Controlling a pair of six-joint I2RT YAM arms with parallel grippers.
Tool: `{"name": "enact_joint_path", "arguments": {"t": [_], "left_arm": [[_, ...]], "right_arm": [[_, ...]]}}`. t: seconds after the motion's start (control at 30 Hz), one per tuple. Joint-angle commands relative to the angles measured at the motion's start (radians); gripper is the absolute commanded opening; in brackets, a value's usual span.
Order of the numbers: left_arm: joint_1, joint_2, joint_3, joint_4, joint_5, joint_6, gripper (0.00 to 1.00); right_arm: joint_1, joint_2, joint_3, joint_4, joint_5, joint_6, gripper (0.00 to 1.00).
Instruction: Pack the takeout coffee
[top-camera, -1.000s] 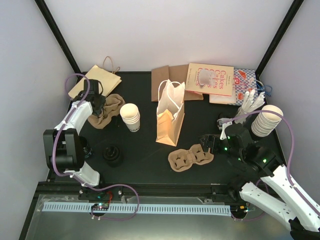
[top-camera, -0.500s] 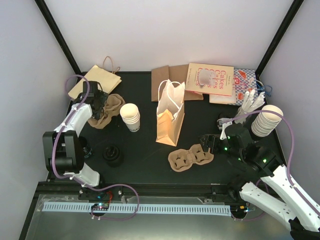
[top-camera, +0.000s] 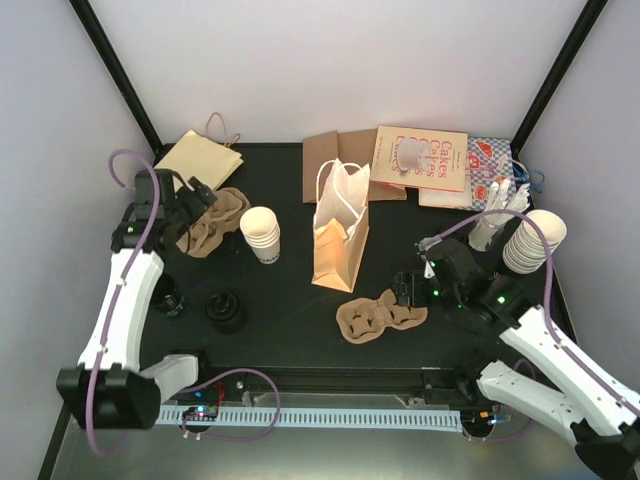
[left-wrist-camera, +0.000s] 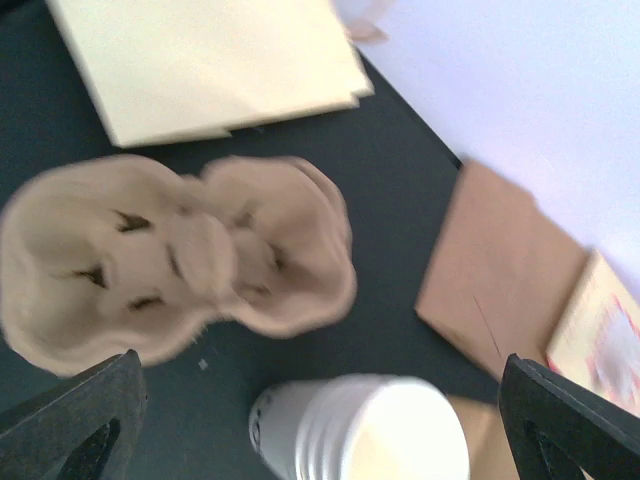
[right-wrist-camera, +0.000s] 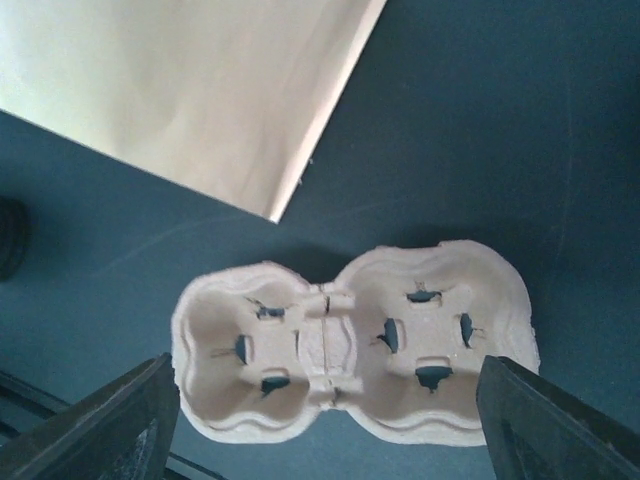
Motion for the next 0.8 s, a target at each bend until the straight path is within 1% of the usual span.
{"name": "enact_joint_path", "arguments": {"t": [0.0, 0.13, 0.23, 0.37, 0.47, 0.57, 0.7, 0.77], "left_arm": [[-0.101, -0.138, -0.061, -0.118, 0.171, 0.238, 0.99], [-0.247, -0.228, -0.137, -0.126, 0.289, 0.311, 0.97], [-0.314, -0.263, -0.195, -0.084, 0.352, 0.34, 0.97], [-0.333, -0.27, -0.231, -0.043, 0.414, 0.38, 0.98], [-0.334, -0.274, -0.226, -0.037, 0.407, 0.416, 0.99], [-0.334, -0.269, -0.212, -0.029, 0.407, 0.438, 0.99], [-0.333, -0.251, -0.206, -0.011, 0.44, 0.457, 0.99], [-0.334, -0.243, -0.204, -0.005, 0.457, 0.466, 0.99]], "right_arm": [[0.004, 0.108, -0.036, 0.007, -0.064, -0.074, 0.83], [0.066, 0.201, -0.058, 0.076, -0.049, -0.05, 0.82], [0.088, 0.245, -0.09, 0.154, -0.046, -0.032, 0.8], [0.117, 0.325, -0.096, 0.191, 0.0, -0.037, 0.78], [0.146, 0.38, -0.092, 0.204, 0.033, -0.035, 0.79], [0.168, 0.412, -0.108, 0.234, 0.033, -0.025, 0.79], [0.179, 0.413, -0.114, 0.254, 0.017, -0.011, 0.8], [0.179, 0.387, -0.102, 0.249, 0.013, -0.009, 0.82]]}}
